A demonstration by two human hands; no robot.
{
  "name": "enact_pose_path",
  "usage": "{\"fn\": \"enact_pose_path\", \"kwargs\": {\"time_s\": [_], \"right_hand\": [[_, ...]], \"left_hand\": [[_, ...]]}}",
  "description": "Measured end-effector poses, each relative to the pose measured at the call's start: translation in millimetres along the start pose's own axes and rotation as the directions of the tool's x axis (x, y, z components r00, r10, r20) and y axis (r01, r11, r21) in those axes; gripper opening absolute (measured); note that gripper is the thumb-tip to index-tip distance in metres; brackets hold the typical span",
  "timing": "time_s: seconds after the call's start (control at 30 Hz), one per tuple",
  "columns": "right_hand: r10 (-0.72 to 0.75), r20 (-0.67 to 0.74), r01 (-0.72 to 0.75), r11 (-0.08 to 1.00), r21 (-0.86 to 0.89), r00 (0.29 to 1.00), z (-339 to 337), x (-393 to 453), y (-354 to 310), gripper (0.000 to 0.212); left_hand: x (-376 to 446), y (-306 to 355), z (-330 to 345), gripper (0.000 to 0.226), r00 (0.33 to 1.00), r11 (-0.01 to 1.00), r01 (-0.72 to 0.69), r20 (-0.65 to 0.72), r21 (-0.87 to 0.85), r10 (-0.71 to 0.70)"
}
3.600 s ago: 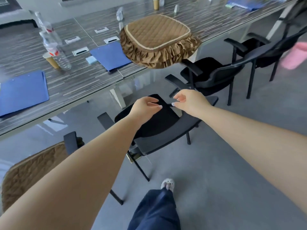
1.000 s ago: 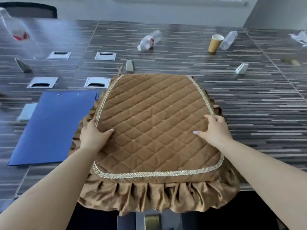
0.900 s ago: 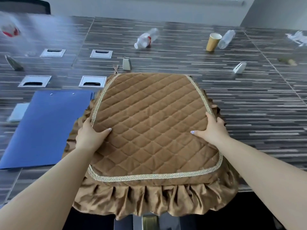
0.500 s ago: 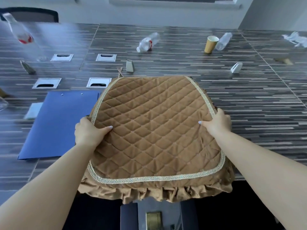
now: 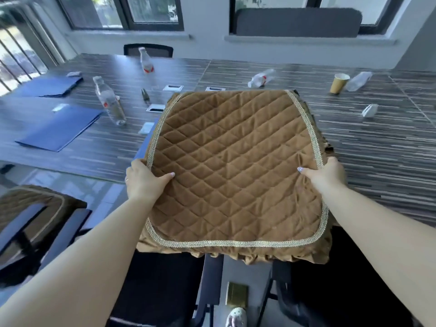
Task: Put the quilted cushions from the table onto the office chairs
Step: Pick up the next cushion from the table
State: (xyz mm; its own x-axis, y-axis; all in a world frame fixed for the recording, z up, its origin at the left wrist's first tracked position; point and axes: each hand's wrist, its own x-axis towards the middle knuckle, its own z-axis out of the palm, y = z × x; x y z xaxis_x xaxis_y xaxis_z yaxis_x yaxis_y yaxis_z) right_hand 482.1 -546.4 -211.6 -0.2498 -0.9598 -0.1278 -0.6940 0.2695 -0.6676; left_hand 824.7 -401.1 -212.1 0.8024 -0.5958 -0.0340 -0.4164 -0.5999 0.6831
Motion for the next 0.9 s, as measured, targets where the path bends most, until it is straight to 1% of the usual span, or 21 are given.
{"fn": "enact_pose_path", "kwargs": {"time_s": [0.1,0.23,0.37,0.47,0.63,0.8,0.9], "right_hand": [[-0.042,0.012,0.042,0.999,0.023,0.999,-12.4,-45.6,3.3,0.067],[-0.063,0.036,0.061,0.997,0.043,0.997,-23.1,-97.3,3.2,0.067],[-0.165,0.060,0.160,0.984,0.074,0.984,-23.0,-148.1,-17.2,0.065],[-0.232,0.056,0.228,0.971,0.065,0.971,-18.4,-173.8,-31.1,0.059],[-0.275,0.048,0.270,0.959,0.082,0.960,3.3,-206.8,-59.5,0.052],[-0.291,0.007,0.289,0.953,0.088,0.957,45.5,-243.8,-97.6,0.052],[-0.272,-0.038,0.274,0.956,0.102,0.962,75.9,-271.6,-120.8,0.053]], "left_hand": [[-42.0,-28.4,-32.4,0.086,0.999,1.000,-0.010,-0.046,-0.009,0.009],[-84.8,-56.1,-70.2,0.083,0.998,1.000,0.025,-0.061,0.004,-0.025],[-114.8,-95.7,-114.9,0.082,0.990,0.996,0.087,-0.109,-0.006,-0.087],[-122.7,-118.4,-132.0,0.084,0.984,0.989,0.142,-0.109,0.036,-0.137],[-114.8,-154.9,-155.8,0.086,0.976,0.978,0.207,-0.069,0.026,-0.205],[-78.1,-195.2,-191.1,0.094,0.982,0.984,0.179,-0.058,-0.005,-0.179],[-39.5,-222.2,-217.6,0.098,0.986,0.986,0.165,-0.016,0.015,-0.165]]}}
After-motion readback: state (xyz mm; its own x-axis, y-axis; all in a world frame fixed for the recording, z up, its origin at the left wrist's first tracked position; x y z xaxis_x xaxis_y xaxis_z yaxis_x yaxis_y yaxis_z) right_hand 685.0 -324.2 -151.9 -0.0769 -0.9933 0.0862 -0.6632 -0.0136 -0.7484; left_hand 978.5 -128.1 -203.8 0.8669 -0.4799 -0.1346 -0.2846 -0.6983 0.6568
